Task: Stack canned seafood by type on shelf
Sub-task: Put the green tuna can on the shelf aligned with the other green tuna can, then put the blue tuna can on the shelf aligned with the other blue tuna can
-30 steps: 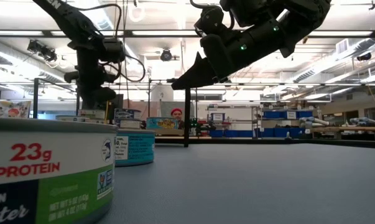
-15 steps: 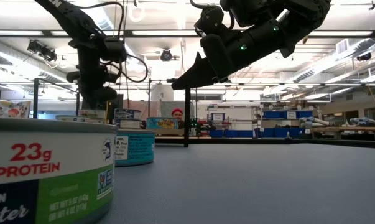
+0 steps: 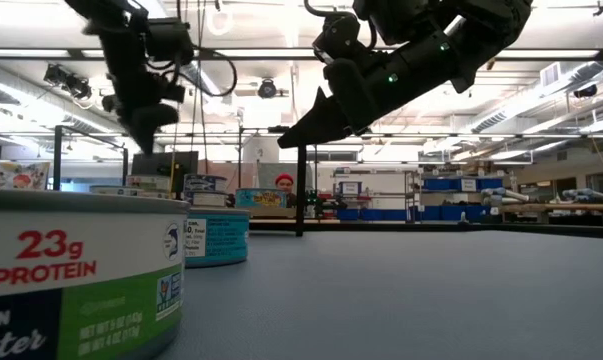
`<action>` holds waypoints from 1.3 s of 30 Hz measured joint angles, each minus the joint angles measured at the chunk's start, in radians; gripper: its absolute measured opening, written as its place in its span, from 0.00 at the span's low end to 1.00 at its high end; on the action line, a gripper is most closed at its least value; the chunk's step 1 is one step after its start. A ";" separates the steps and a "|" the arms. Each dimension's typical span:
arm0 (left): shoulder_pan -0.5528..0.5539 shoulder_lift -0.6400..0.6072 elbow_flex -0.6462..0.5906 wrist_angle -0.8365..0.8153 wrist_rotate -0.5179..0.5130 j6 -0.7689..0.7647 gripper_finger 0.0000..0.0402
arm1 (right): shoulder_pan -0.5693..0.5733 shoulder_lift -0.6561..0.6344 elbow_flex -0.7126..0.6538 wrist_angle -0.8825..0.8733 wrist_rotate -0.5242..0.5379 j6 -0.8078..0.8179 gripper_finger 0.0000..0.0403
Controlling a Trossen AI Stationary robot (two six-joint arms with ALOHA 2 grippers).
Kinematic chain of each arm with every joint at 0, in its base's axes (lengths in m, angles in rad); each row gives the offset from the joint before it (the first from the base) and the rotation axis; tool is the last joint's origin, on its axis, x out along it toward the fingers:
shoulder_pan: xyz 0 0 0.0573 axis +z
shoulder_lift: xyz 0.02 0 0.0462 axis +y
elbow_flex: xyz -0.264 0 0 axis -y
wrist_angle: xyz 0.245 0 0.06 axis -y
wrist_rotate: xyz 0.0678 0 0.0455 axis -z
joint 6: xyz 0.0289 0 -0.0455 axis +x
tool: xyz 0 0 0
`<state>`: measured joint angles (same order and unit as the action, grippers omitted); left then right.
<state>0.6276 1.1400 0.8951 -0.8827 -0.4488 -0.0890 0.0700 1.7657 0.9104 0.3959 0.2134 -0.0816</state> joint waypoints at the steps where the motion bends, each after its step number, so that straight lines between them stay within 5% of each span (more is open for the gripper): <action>1: -0.017 -0.003 -0.003 -0.040 0.028 -0.005 0.01 | 0.000 0.000 0.000 0.000 0.000 0.000 0.02; 6: -0.039 0.018 -0.007 -0.169 0.049 -0.099 0.01 | 0.000 0.000 0.000 0.000 0.000 0.000 0.02; 28: 0.006 0.091 -0.100 -0.098 0.066 -0.073 0.01 | 0.002 0.000 0.000 0.000 0.000 -0.019 0.02; 39: -0.099 -0.044 -0.101 0.031 -0.022 -0.071 0.01 | 0.002 0.000 0.000 -0.002 0.001 -0.051 0.02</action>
<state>0.5283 1.0963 0.7940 -0.8518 -0.4707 -0.1604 0.0715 1.7657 0.9104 0.3944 0.2142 -0.1323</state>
